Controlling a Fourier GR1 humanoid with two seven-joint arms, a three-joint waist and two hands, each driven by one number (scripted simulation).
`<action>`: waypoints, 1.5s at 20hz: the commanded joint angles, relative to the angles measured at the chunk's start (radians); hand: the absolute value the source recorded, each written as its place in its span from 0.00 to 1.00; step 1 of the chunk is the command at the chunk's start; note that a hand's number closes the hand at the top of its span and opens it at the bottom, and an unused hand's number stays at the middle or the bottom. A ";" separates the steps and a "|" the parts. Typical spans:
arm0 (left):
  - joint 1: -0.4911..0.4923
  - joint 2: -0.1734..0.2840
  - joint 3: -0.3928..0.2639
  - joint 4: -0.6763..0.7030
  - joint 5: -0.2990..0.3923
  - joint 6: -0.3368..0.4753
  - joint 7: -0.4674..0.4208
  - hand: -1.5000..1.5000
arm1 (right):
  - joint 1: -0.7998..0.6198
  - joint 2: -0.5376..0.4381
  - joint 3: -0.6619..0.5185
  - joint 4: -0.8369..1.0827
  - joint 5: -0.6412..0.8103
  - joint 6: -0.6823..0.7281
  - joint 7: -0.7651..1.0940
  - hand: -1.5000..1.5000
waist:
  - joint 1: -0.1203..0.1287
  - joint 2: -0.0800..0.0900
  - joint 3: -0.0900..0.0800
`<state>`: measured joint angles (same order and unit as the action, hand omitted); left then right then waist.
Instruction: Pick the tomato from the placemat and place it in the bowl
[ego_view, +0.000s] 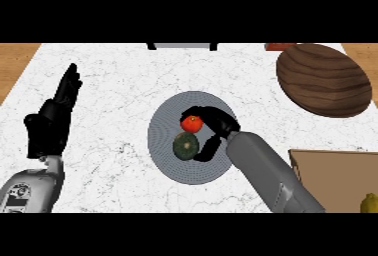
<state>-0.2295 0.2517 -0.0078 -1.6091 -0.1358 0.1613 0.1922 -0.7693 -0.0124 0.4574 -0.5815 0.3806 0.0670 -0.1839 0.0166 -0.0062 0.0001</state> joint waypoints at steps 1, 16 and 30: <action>0.030 0.015 0.029 0.000 0.012 -0.038 -0.035 0.50 | 0.049 0.012 0.075 -0.053 -0.059 -0.024 0.008 1.00 | 0.001 0.008 0.000; -0.108 -0.019 -0.027 0.050 0.003 -0.059 -0.002 0.50 | -0.331 0.012 0.110 0.063 -0.106 -0.501 0.799 1.00 | 0.099 0.026 0.000; -0.038 -0.015 0.022 0.013 -0.027 -0.001 0.026 0.50 | -0.504 -0.021 0.144 0.101 0.098 -0.880 1.112 1.00 | -0.008 0.004 0.000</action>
<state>-0.2491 0.2335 0.0034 -1.5791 -0.1510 0.1460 0.1764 -1.2357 -0.0126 0.6195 -0.5248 0.4259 -0.7409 0.8454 0.0281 -0.0015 -0.0011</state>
